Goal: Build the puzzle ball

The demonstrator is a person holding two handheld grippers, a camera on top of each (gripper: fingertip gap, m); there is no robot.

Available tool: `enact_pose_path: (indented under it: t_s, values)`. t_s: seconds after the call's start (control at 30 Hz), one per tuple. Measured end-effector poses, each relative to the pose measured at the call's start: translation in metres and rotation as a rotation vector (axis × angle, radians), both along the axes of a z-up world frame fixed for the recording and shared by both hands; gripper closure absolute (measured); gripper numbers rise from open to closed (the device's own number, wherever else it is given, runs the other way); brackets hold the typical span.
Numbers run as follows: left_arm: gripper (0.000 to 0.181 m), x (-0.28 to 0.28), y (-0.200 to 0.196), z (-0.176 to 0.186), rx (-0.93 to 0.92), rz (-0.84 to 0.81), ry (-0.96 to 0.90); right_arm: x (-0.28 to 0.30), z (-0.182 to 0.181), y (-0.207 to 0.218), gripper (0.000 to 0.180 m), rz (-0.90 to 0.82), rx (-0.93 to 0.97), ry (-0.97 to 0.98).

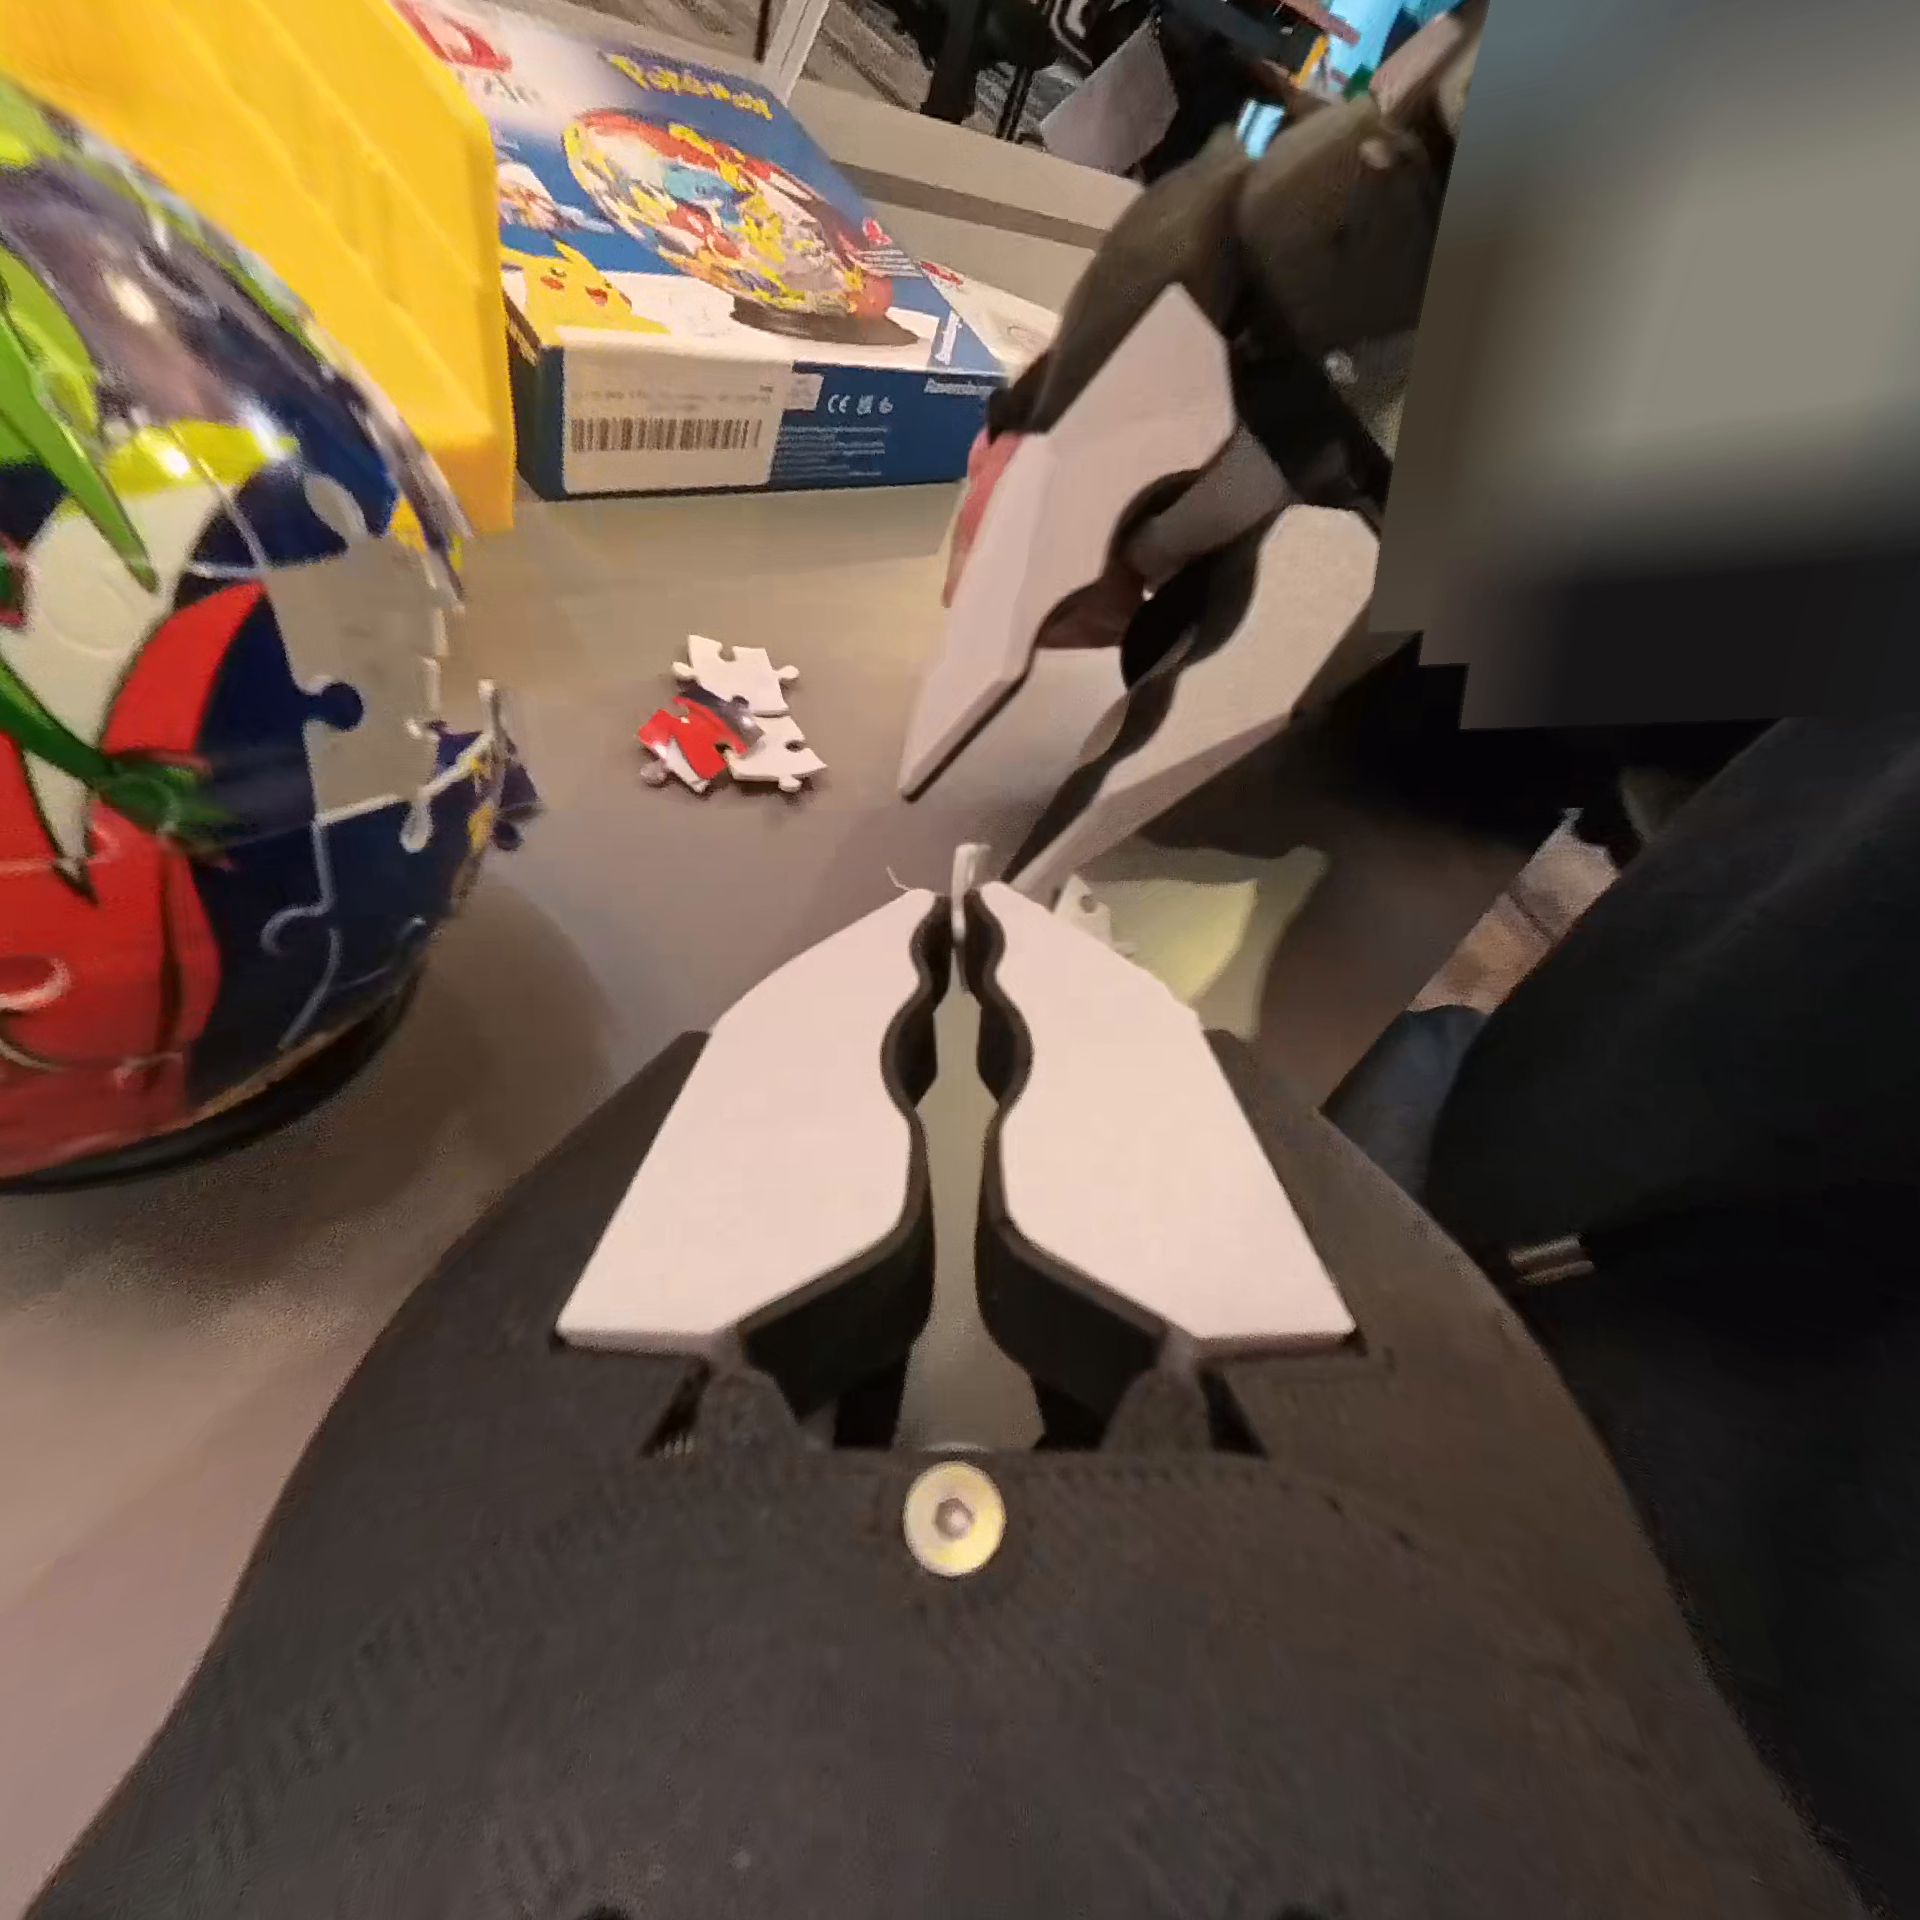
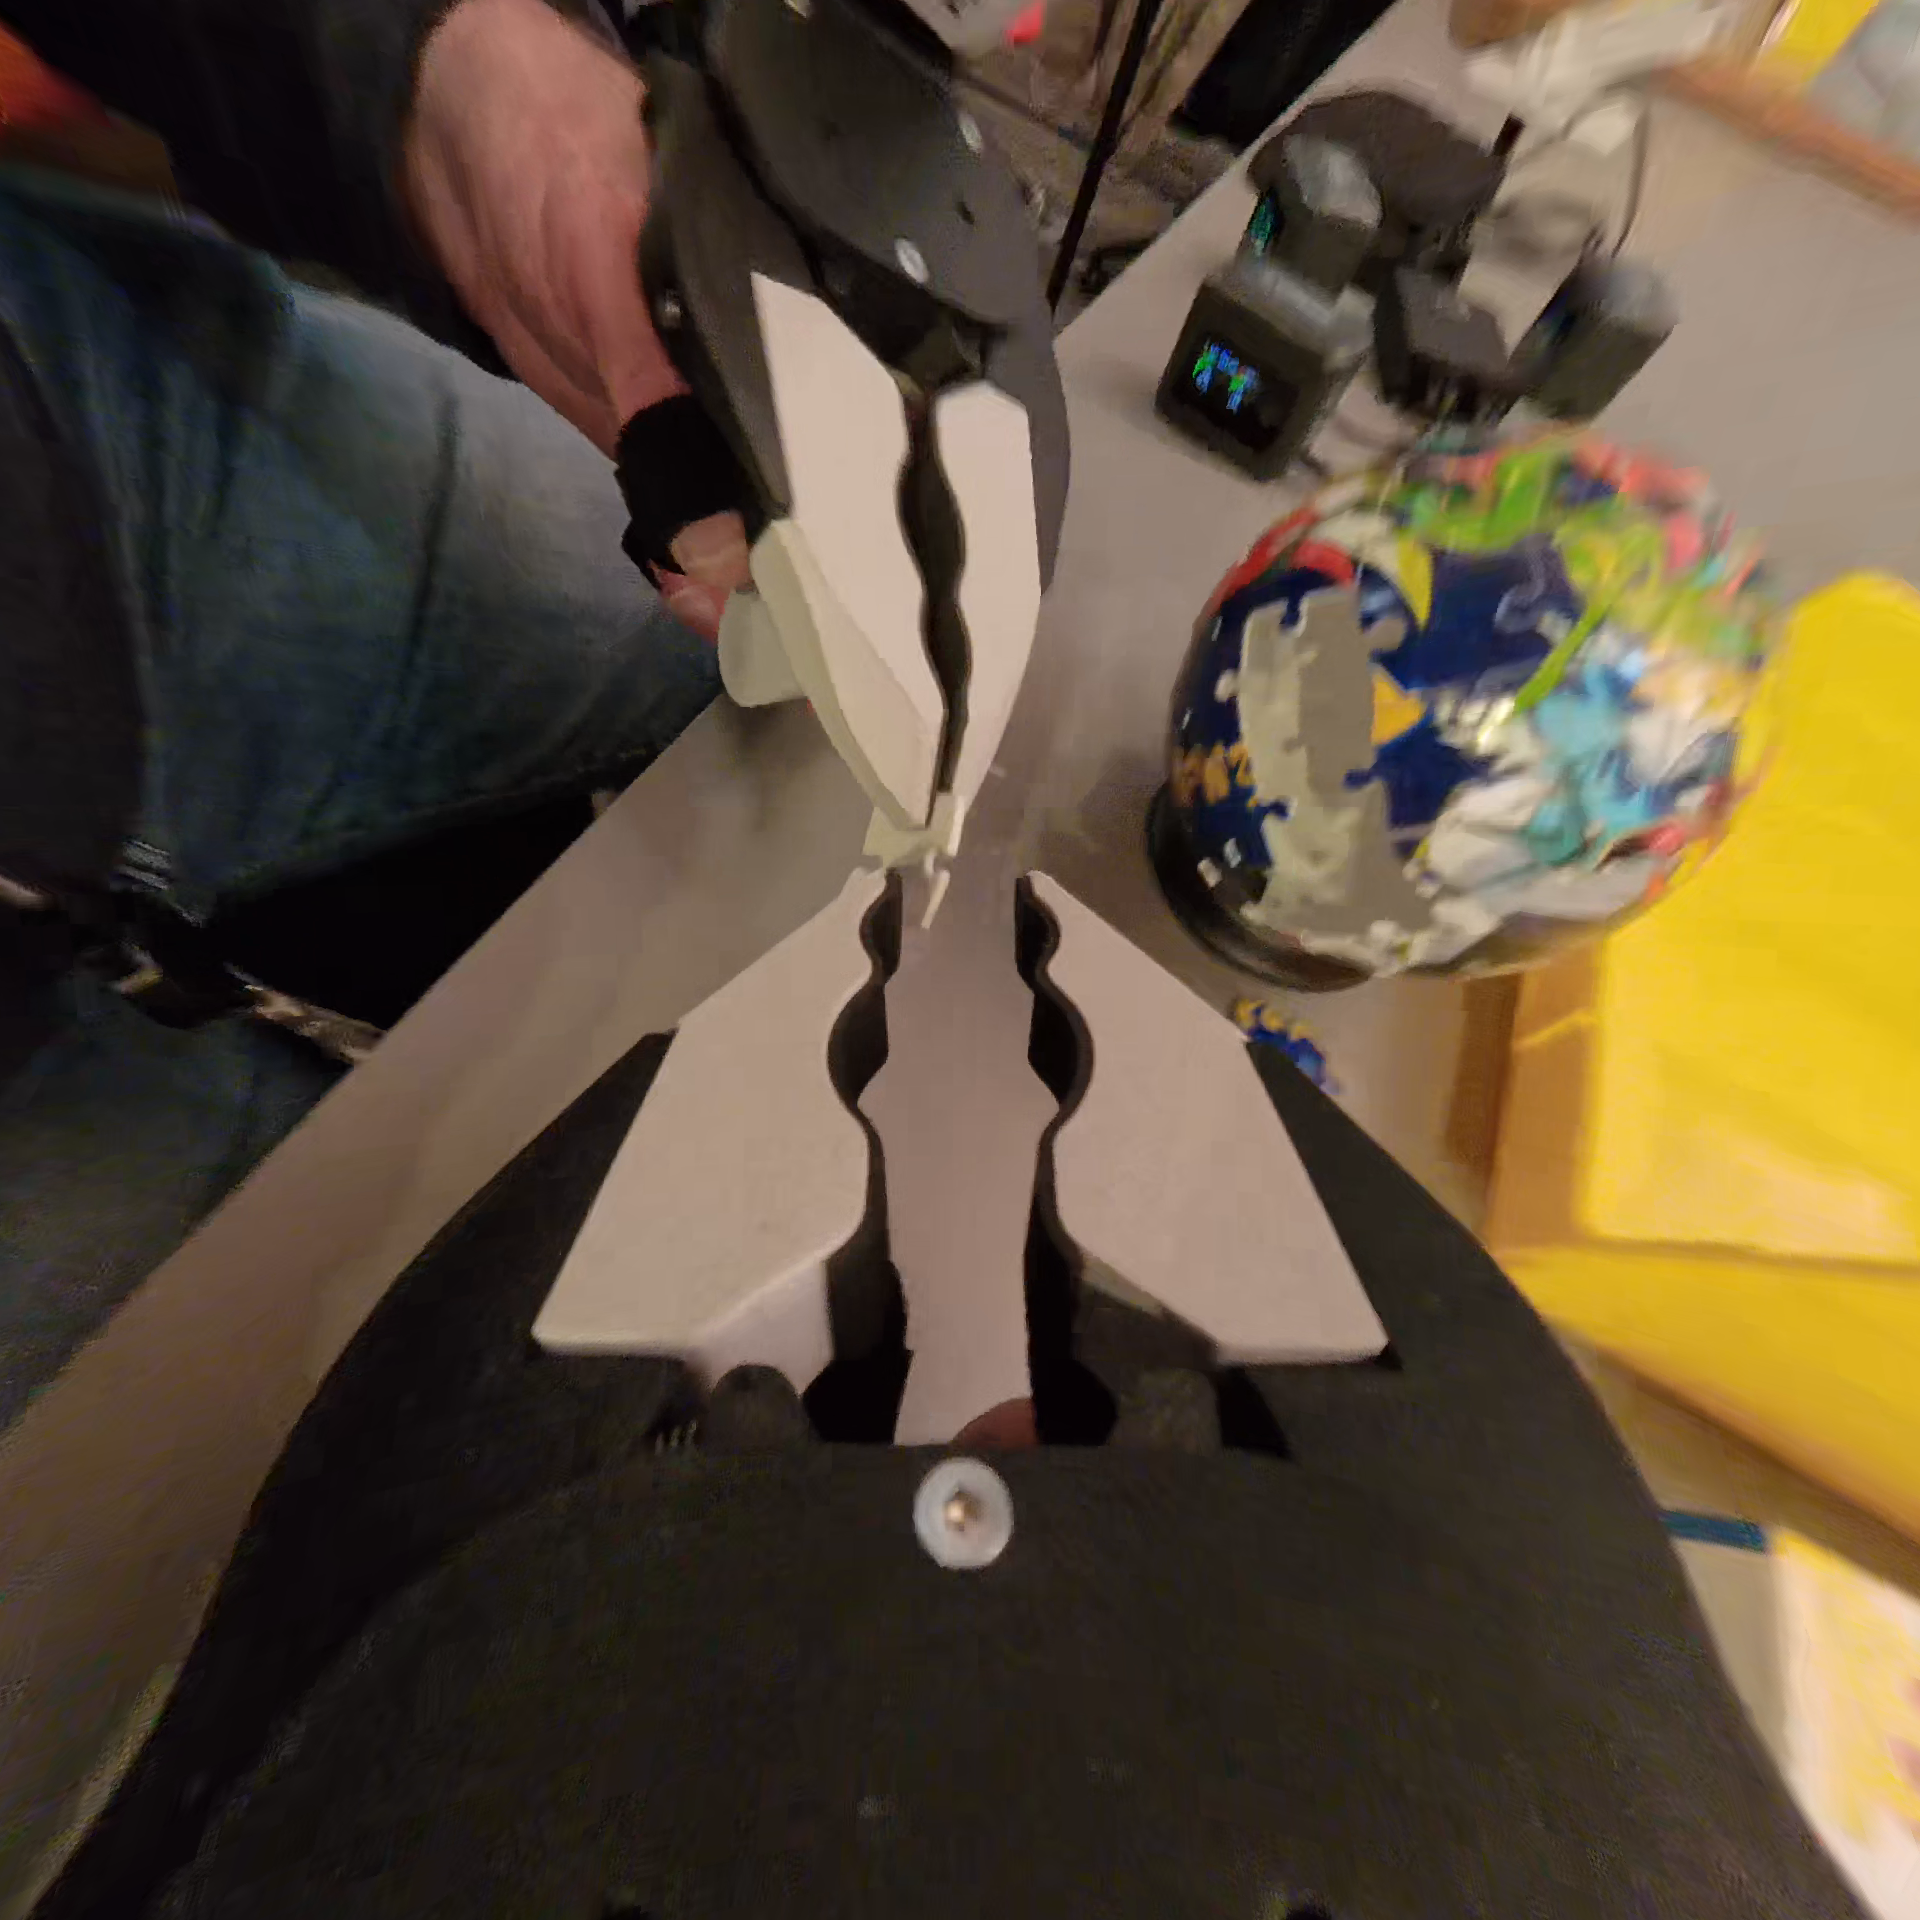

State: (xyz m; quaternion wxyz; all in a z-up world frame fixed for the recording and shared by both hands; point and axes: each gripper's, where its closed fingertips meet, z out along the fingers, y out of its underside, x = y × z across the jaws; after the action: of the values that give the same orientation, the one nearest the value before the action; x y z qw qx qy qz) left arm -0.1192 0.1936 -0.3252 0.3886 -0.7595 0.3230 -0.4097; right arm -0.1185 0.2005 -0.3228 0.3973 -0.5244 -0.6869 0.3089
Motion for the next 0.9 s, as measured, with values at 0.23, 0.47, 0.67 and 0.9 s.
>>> enact_pose_path:
  t_s: [0.23,0.47,0.67,0.9]
  values:
    - [0.179,-0.001,0.002,0.006,0.108,-0.018,0.028,-0.008,0.001,-0.005,0.178,-0.018,-0.308,0.031]
    - [0.178,-0.007,0.014,0.017,0.132,0.004,-0.018,-0.014,0.012,0.005,0.179,-0.060,-0.451,0.106]
    - [0.179,-0.012,0.021,0.018,0.044,0.026,-0.116,-0.007,0.007,0.016,0.171,-0.123,-0.531,0.085]
    - [0.178,-0.013,0.024,0.019,-0.008,0.061,-0.189,-0.012,0.003,0.010,0.178,-0.130,-0.610,0.080]
